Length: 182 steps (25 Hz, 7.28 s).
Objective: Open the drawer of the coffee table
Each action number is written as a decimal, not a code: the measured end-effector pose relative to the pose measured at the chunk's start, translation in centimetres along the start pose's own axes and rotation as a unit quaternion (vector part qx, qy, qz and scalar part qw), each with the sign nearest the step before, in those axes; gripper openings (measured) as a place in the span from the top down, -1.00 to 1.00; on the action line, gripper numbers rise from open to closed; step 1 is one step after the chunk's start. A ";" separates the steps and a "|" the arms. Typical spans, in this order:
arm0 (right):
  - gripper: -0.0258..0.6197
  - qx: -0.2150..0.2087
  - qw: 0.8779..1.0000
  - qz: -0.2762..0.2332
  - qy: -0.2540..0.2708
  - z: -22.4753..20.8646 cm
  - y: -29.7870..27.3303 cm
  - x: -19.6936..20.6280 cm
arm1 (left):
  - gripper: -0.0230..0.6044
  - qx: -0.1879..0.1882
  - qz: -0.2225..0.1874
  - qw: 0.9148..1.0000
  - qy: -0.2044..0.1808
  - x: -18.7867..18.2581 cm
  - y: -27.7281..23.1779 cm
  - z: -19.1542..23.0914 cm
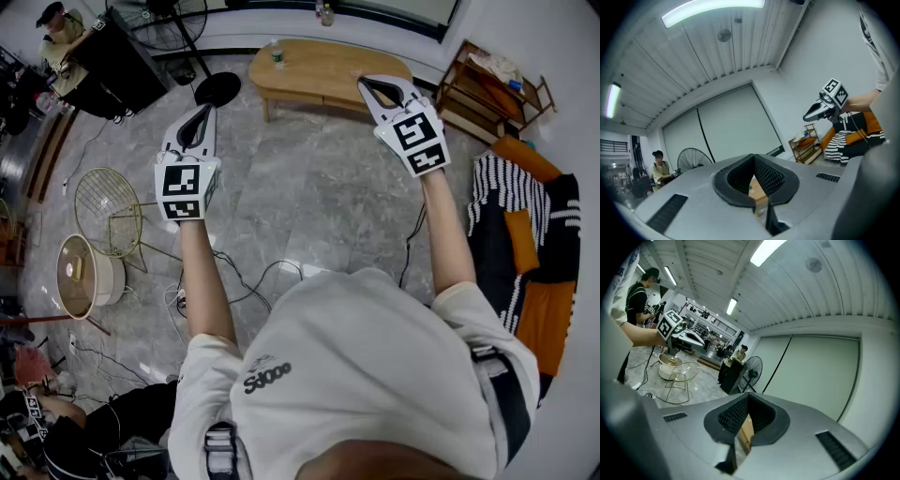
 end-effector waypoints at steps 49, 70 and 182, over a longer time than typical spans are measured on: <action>0.91 -0.026 0.999 -0.017 -0.032 -12.6 -20.9 5.0 | 0.87 0.046 0.047 0.997 0.030 9.1 -23.6 6.2; 0.91 -0.044 0.998 0.033 -0.039 -25.8 -34.8 11.0 | 0.87 0.010 0.076 0.997 0.030 10.8 -42.1 9.7; 0.09 0.100 0.952 0.158 -0.242 -2.0 -72.9 79.5 | -0.20 0.212 0.060 0.960 0.175 91.5 -80.2 -10.5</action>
Point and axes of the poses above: the fingertips, and each gripper's own axes: y backward along the fingers, z to its left, x out of its underside, the point moved 9 cm from there along y, backward along the fingers, and after that the axes turned 8 degrees about -y, right-handed, at the moved point
